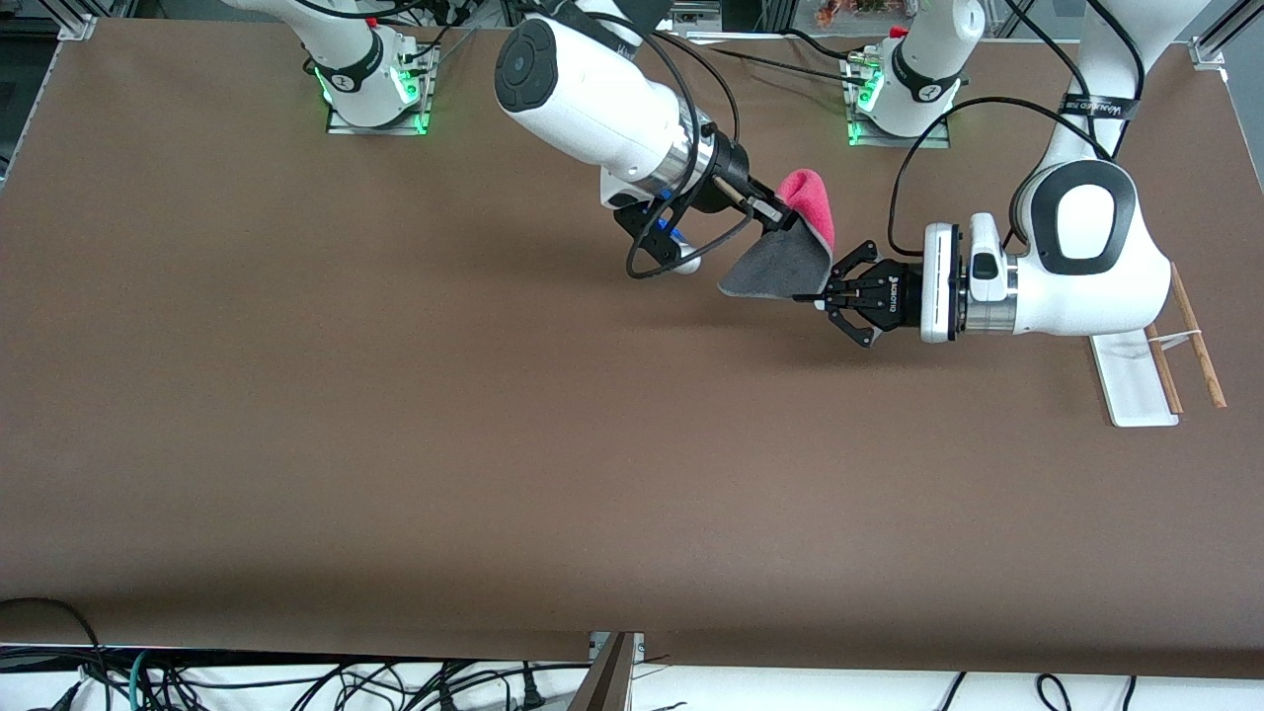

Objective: Pass towel and hang on rack
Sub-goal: 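Grasp the towel with the left gripper while the right gripper releases it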

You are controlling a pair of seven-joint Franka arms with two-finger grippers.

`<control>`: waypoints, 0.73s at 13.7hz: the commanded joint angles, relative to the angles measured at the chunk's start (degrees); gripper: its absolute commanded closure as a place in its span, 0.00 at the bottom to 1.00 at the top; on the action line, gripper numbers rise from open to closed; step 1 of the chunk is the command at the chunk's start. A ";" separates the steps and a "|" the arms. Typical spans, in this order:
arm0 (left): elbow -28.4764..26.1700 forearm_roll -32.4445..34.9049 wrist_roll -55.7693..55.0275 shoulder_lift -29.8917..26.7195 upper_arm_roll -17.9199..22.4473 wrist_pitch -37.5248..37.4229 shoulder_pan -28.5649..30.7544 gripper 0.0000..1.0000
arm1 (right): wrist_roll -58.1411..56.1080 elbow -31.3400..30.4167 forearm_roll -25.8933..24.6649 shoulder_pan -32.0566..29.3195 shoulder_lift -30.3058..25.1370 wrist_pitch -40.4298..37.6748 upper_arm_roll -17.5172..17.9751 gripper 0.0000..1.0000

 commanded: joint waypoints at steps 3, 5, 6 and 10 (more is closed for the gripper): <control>-1.73 -1.83 2.96 -1.70 -0.33 0.37 0.60 1.00 | 0.91 2.07 0.52 0.45 0.72 -0.11 -0.89 0.00; -1.29 -1.21 2.87 -1.87 -0.33 0.37 0.60 1.00 | 0.73 1.98 0.34 -0.08 0.46 -0.55 -1.07 0.00; -1.29 -1.03 2.79 -1.96 -0.33 0.37 0.60 1.00 | 0.56 1.98 0.25 -0.17 0.37 -0.90 -1.24 0.00; 1.68 2.28 2.08 -1.88 0.46 -0.76 1.13 1.00 | -1.11 1.98 -2.10 -3.50 -1.03 -4.67 -1.33 0.00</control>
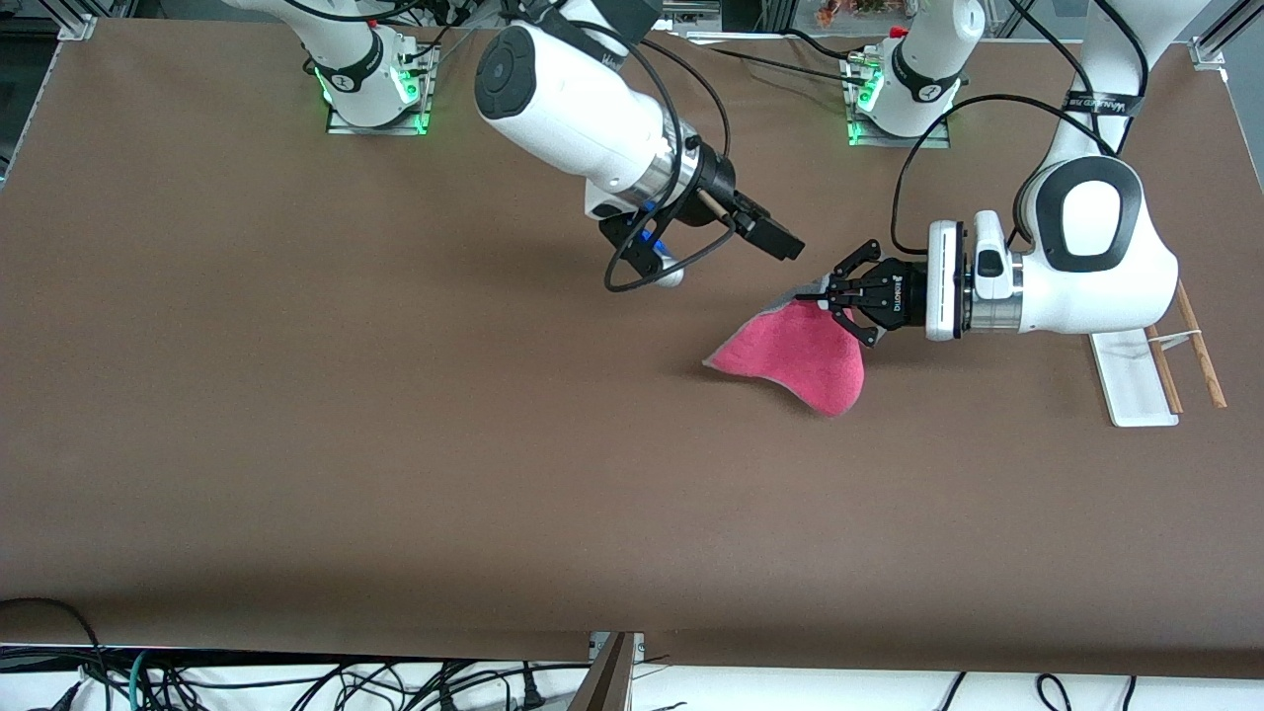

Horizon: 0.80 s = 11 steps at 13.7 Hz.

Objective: Pass towel and hang on rack
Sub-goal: 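Grasp the towel with the left gripper while the right gripper releases it, then carry the towel with the left gripper over the wooden rack rods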

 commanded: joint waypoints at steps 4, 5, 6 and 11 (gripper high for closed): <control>10.07 16.07 -2.43 -0.36 0.14 -5.22 3.87 1.00 | -17.58 0.55 -8.86 -7.01 -5.31 -16.95 0.22 0.00; 12.88 20.71 -4.01 0.42 0.06 -6.98 5.01 1.00 | -23.21 0.02 -8.95 -8.07 -6.37 -21.51 -1.26 0.00; 15.43 24.33 -6.11 1.21 0.14 -9.35 6.33 1.00 | -28.06 -0.16 -8.95 -8.17 -7.51 -26.95 -3.98 0.00; 22.05 46.56 -7.80 7.19 0.40 -16.23 15.29 1.00 | -54.50 -14.80 -14.83 -12.27 -21.03 -37.73 -11.91 0.00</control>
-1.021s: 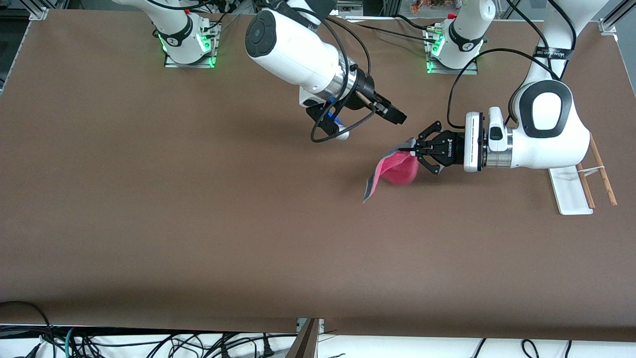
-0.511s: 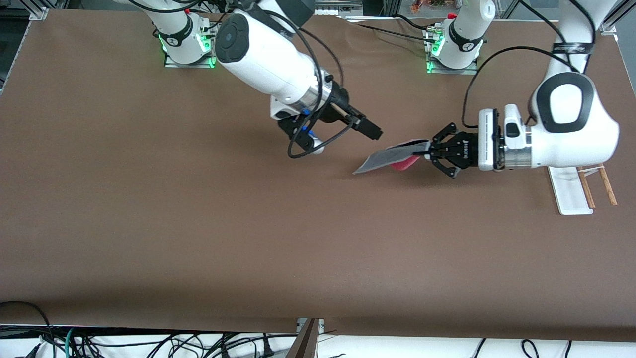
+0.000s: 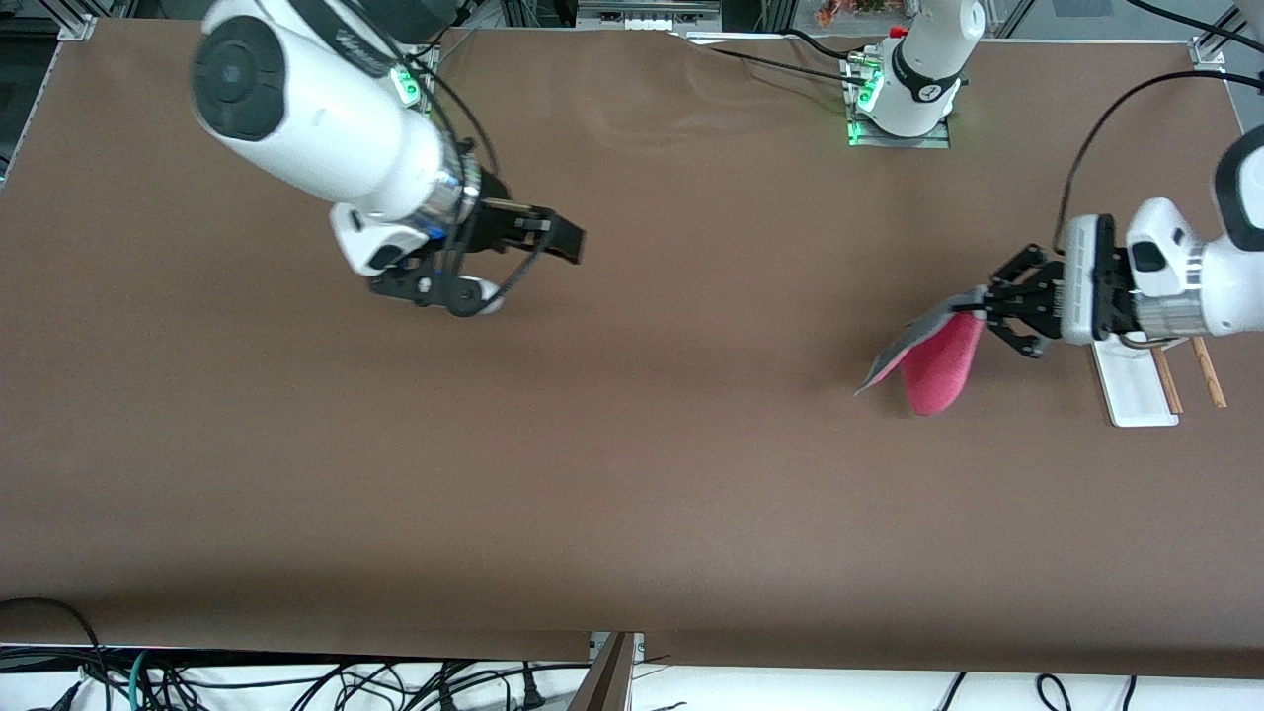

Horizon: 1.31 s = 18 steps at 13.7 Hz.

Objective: Pass towel and hang on rack
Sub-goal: 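Carry the towel with the left gripper over the wooden rack rods, then lower the towel onto the rack rods and open the left gripper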

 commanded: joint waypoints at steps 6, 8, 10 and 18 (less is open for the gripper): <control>8.58 22.80 -4.41 6.40 6.91 -1.79 7.68 1.00 | -32.20 -21.83 -17.27 -14.10 -19.84 -5.39 0.55 0.00; 11.56 27.71 -3.88 7.90 11.13 -1.62 7.77 1.00 | -32.73 -22.73 -18.85 -18.74 -21.08 -5.57 4.38 0.00; 12.36 29.32 -3.53 9.21 13.86 -0.40 9.96 1.00 | -32.74 -22.81 -20.97 -21.58 -21.34 -5.40 7.66 0.00; 12.28 29.50 1.13 16.85 14.49 15.67 21.47 1.00 | -31.77 -21.50 -21.85 -21.32 -20.20 -4.25 8.02 0.00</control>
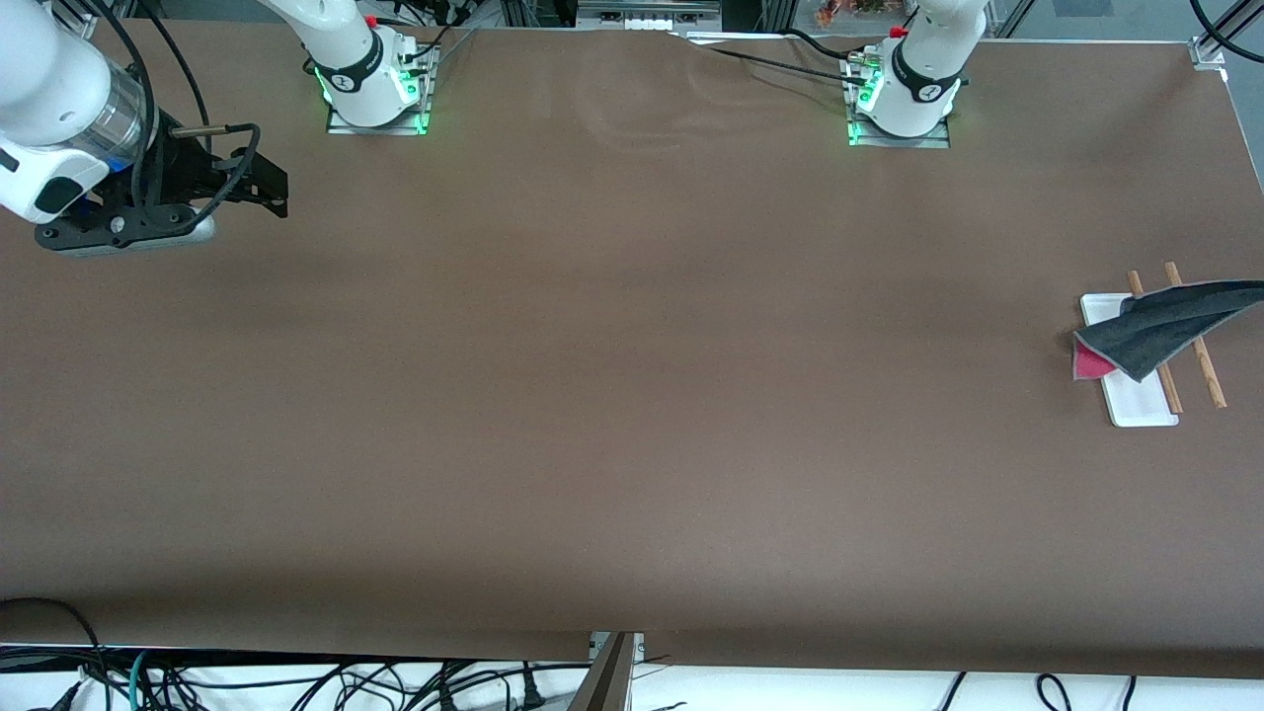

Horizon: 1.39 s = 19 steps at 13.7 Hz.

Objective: Pass towel and hang on rack
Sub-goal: 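Lower the towel onto the rack rods and open the left gripper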

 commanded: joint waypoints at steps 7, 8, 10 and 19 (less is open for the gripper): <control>2.36 0.13 1.79 7.05 -0.58 9.07 2.83 1.00 | -0.06 -0.13 -0.26 -1.31 0.82 0.77 0.93 0.00; 2.36 0.04 1.70 7.40 -0.58 9.07 2.83 1.00 | 0.03 -0.13 -0.43 -1.22 0.82 0.77 1.02 0.00; 2.36 -0.05 1.79 7.40 -0.58 9.16 2.83 0.05 | 0.21 -0.13 -0.26 -1.39 0.91 0.95 0.93 0.00; 2.54 -0.14 2.05 6.88 -0.67 8.99 3.01 0.00 | 0.30 -0.31 1.15 -1.57 1.26 1.82 0.84 0.00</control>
